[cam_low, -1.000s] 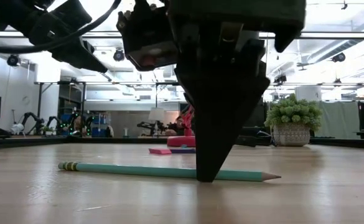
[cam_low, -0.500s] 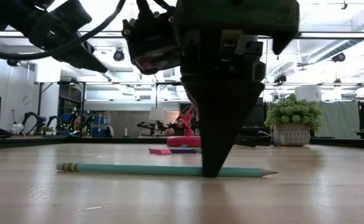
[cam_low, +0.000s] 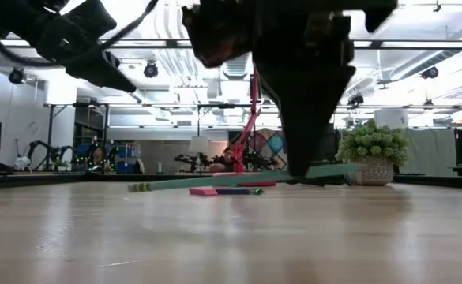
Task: Pick and place office supplies into organizer
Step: Put the blue pencil into the black desk organizer
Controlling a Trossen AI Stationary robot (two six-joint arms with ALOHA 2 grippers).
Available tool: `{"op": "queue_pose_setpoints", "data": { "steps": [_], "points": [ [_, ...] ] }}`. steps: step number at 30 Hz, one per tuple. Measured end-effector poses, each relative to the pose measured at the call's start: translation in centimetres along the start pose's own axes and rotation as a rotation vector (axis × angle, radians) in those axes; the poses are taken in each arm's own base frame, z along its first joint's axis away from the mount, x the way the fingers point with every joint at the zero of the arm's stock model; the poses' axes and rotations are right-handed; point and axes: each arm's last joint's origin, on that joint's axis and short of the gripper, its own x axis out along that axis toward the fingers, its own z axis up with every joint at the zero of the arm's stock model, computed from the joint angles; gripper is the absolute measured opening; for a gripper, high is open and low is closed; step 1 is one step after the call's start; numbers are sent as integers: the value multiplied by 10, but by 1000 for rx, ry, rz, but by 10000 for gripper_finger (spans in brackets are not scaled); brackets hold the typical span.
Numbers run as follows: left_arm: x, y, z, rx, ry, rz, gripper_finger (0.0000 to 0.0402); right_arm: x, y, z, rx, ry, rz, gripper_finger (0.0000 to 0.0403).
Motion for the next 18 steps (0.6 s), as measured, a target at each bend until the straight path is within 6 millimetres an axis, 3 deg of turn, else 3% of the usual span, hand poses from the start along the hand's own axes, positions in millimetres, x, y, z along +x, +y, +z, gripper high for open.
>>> {"op": "queue_pose_setpoints", "data": {
  "steps": [5, 13, 18],
  "points": [
    [0, 0, 0, 1, 0, 0, 48, -22, -1, -6, 39, -84, -72, 7],
    [0, 0, 1, -1, -15, -3, 48, -95, -6, -34, 159, -350, -181, 7],
    [0, 0, 5, -8, -52, -12, 48, -121, -8, -50, 205, -440, -172, 7]
  ]
}}
